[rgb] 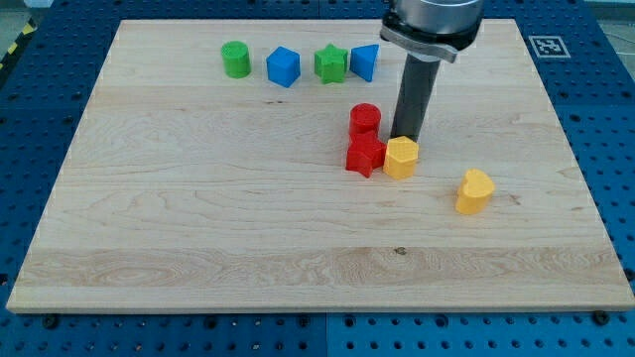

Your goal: Move the yellow hexagon below the red star

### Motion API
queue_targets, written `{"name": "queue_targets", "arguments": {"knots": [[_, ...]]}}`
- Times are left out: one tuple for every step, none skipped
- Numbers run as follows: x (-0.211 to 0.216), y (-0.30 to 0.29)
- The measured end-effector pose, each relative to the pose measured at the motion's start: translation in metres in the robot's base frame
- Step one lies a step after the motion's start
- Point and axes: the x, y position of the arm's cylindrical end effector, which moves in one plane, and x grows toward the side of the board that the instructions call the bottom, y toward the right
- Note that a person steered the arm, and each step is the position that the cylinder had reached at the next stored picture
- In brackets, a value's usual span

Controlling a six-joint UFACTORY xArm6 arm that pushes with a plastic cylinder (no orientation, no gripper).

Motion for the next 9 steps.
{"name": "queue_targets", "arguments": {"knots": [[0.002,0.001],[0.018,0.009],[0.031,0.009],[0.050,0.009],[0.054,0.015],[0.066,0.044],[0.095,0.040],[0.099,0.015],[0.099,-0.009]]}}
